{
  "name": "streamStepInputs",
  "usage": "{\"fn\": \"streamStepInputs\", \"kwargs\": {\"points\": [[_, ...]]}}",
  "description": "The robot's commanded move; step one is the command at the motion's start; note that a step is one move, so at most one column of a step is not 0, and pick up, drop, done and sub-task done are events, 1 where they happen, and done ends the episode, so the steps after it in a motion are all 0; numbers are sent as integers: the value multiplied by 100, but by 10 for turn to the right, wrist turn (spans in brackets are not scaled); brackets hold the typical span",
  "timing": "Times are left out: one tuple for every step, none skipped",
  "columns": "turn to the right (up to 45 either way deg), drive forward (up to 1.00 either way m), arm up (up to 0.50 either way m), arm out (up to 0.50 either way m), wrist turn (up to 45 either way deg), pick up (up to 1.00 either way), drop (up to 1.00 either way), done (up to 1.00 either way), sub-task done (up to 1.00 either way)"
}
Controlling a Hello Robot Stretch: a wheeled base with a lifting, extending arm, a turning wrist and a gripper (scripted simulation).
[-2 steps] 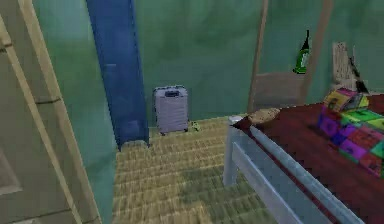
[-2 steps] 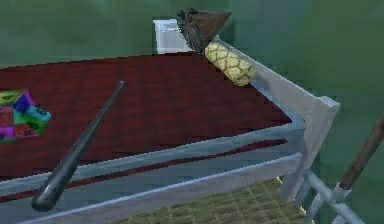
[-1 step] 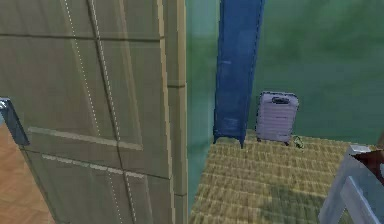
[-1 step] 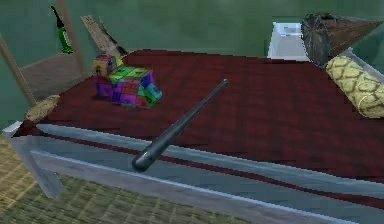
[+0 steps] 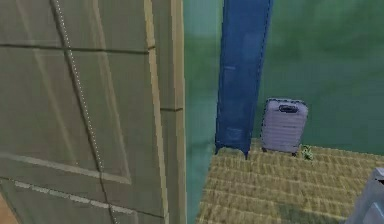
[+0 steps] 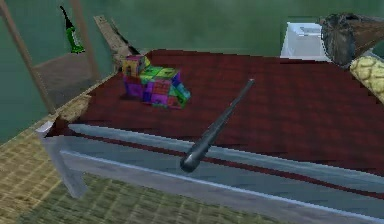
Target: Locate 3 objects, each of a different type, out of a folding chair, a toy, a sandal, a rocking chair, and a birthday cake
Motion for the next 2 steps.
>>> {"fn": "streamStepInputs", "kwargs": {"points": [[450,0,0,0,0,0,0,0,0],[210,0,0,0,0,0,0,0,0]]}}
